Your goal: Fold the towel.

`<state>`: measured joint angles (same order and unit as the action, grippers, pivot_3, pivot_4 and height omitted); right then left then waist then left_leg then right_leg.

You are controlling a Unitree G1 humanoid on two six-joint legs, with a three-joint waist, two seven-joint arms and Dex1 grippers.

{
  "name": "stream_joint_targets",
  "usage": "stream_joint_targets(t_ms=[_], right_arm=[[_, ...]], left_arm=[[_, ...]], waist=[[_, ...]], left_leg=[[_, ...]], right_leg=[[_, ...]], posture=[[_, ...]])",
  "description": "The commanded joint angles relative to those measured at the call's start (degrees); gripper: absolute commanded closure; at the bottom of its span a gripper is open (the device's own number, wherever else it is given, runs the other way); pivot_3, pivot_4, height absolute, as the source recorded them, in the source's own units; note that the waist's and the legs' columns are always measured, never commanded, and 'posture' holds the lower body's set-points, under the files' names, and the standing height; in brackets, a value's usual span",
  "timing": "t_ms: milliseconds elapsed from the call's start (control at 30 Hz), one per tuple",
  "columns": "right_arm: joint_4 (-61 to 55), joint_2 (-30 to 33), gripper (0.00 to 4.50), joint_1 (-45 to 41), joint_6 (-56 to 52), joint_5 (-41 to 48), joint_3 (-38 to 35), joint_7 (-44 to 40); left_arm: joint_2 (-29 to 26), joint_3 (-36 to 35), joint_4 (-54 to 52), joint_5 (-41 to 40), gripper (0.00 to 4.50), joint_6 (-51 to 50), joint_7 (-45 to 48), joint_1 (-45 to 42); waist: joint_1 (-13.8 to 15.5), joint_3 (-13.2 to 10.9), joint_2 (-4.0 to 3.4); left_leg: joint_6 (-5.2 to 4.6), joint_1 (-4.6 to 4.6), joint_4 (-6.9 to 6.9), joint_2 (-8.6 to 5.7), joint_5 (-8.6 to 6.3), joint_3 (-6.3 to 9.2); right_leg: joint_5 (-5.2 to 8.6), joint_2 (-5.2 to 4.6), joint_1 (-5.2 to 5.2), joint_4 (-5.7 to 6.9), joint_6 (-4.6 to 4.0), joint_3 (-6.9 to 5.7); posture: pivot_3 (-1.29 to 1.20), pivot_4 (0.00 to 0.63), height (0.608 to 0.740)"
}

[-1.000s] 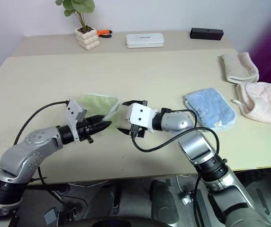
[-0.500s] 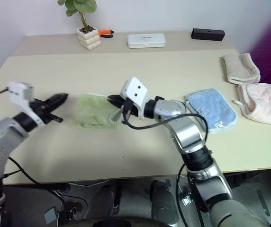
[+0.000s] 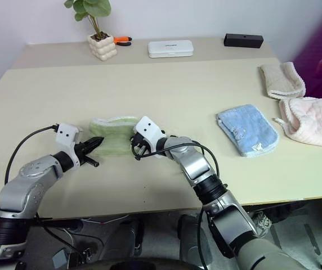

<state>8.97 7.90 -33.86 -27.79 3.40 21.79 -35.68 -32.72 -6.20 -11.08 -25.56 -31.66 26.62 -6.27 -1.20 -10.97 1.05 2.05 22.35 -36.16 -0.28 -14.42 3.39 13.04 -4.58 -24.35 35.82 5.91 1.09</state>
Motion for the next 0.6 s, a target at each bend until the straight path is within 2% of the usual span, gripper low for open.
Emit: stream_joint_targets(t_ms=[33,67,100,200,367,400,433,467,600], right_arm=[[-6.9,2.0,4.46,0.8,0.9,1.4,-3.2,-0.9],[-9.1,3.2,4.46,0.7,1.3,1.9,-3.9,-1.9],[-11.5,4.6,3.91,0.8,0.9,2.8,-4.6,-3.2],[-18.0,9.6,2.73,1.3,0.6,4.1,-5.0,-7.3],[-26.6,17.0,0.23,4.0,2.4,4.2,-2.8,-13.6],[-27.9,17.9,0.0,4.8,3.2,3.8,-2.3,-14.1],[-28.9,18.5,0.0,5.6,4.0,3.4,-1.9,-14.3],[-29.6,18.9,0.0,6.3,4.7,3.1,-1.6,-14.4],[-30.2,18.6,0.0,7.7,5.5,3.3,-1.7,-13.7]], left_arm=[[1.6,-7.0,-2.6,-4.9,4.5,-0.9,-0.3,0.8],[2.6,-10.3,-3.6,-8.2,4.5,-1.9,-1.1,0.1],[3.5,-13.6,-4.5,-11.6,4.5,-3.3,-2.1,-0.6],[3.2,-20.9,-4.7,-17.7,3.7,-7.8,-5.4,-1.8],[3.3,-25.1,-4.4,-25.0,1.2,-17.0,-10.9,-2.3],[3.6,-25.3,-4.1,-26.4,0.72,-19.2,-12.2,-2.3],[3.9,-24.8,-3.7,-27.0,0.23,-21.0,-12.9,-2.2],[4.0,-24.4,-3.6,-27.4,0.05,-22.3,-13.5,-2.0],[6.8,-21.3,-2.0,-28.3,0.05,-25.9,-14.6,-1.7]], waist=[[0.0,0.0,-0.02],[0.1,0.0,0.0],[0.1,0.0,0.02],[0.2,0.0,0.05],[0.1,0.0,0.06],[0.1,0.0,0.06],[0.1,0.0,0.06],[0.1,0.0,0.07],[0.2,0.0,0.07]], left_leg=[[0.0,0.01,0.0,0.0,0.0,0.0],[0.0,0.03,-0.01,0.0,0.0,0.0],[0.0,0.08,-0.04,0.0,0.0,0.03],[0.0,0.1,-0.08,0.0,0.0,0.09],[0.0,0.07,-0.06,-0.01,0.0,0.07],[0.0,0.07,-0.07,-0.01,0.0,0.07],[0.0,0.07,-0.08,-0.01,0.0,0.07],[0.0,0.07,-0.08,-0.01,0.0,0.07],[0.0,0.06,-0.09,-0.01,0.0,0.07]], right_leg=[[0.0,0.0,0.0,0.01,0.0,0.0],[0.0,-0.01,-0.03,0.01,0.01,0.0],[-0.01,-0.02,-0.06,0.01,0.01,-0.01],[-0.01,-0.02,-0.06,0.05,0.02,-0.04],[0.01,-0.02,-0.05,0.08,0.04,-0.04],[0.01,-0.02,-0.05,0.08,0.04,-0.04],[0.01,-0.02,-0.05,0.09,0.04,-0.04],[0.01,-0.02,-0.05,0.1,0.04,-0.04],[0.01,-0.01,-0.05,0.12,0.03,-0.03]], posture=[[0.0,0.15,0.738],[0.0,0.15,0.738],[0.0,0.15,0.738],[0.0,0.15,0.738],[0.0,0.15,0.738],[0.0,0.15,0.738],[0.0,0.15,0.738],[0.0,0.15,0.738],[0.0,0.15,0.738]])
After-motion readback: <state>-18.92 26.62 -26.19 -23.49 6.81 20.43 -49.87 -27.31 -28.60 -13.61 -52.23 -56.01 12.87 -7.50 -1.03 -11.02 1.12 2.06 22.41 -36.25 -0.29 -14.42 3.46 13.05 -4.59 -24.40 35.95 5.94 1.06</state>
